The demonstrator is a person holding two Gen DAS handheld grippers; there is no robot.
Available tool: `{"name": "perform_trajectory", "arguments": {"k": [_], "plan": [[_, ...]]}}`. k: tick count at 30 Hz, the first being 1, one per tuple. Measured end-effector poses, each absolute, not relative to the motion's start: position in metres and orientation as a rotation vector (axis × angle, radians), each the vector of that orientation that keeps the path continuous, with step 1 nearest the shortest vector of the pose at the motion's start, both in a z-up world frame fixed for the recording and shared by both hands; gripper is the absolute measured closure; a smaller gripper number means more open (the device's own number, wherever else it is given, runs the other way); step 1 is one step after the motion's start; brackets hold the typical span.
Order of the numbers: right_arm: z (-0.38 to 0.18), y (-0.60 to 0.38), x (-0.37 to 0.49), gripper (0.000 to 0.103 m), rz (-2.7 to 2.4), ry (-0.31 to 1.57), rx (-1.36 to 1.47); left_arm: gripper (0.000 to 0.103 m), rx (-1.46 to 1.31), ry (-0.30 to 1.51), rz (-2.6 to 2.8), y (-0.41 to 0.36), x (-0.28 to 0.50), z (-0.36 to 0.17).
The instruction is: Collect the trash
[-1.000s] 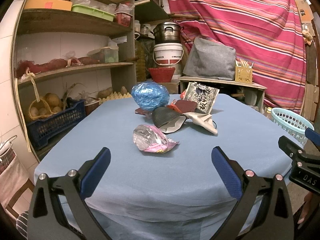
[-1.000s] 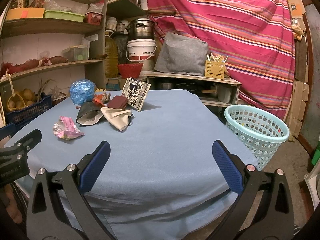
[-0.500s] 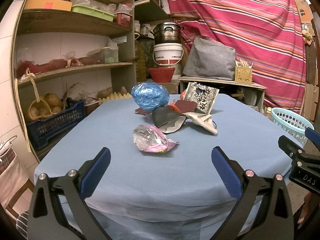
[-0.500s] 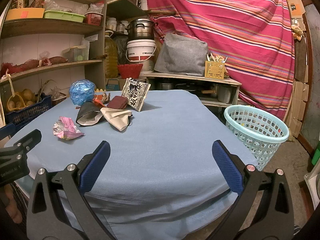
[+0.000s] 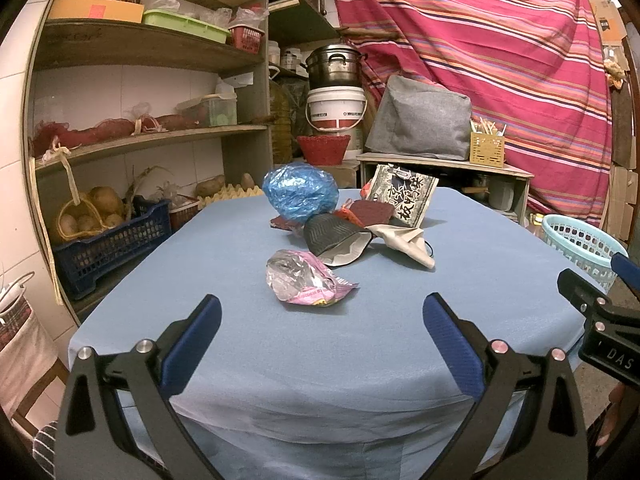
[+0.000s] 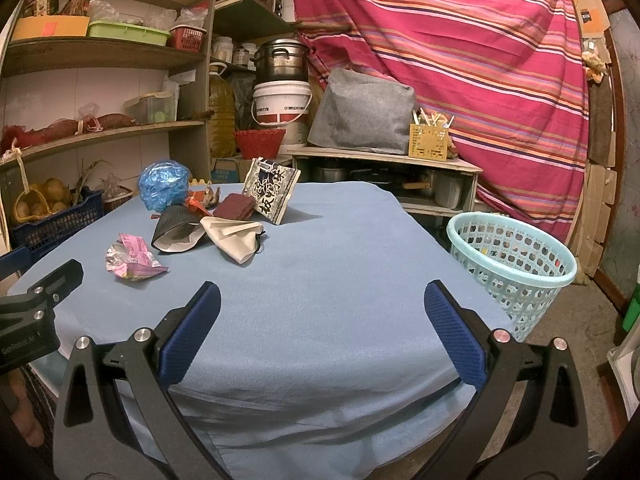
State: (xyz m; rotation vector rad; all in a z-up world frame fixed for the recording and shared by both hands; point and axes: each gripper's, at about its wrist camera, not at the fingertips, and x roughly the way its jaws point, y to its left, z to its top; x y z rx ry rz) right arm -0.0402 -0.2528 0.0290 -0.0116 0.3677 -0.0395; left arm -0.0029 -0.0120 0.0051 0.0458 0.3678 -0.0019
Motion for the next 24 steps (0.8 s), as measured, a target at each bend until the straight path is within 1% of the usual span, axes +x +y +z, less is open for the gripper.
{"name": "perform_trajectory", "arguments": {"k": [24], "plan": [[0.0299, -0.2532, -0.041, 0.004, -0.041, 0.365, -0.004, 0.005, 0.047, 0.371, -0.003, -0.0126, -0.0025, 0.0053]]}}
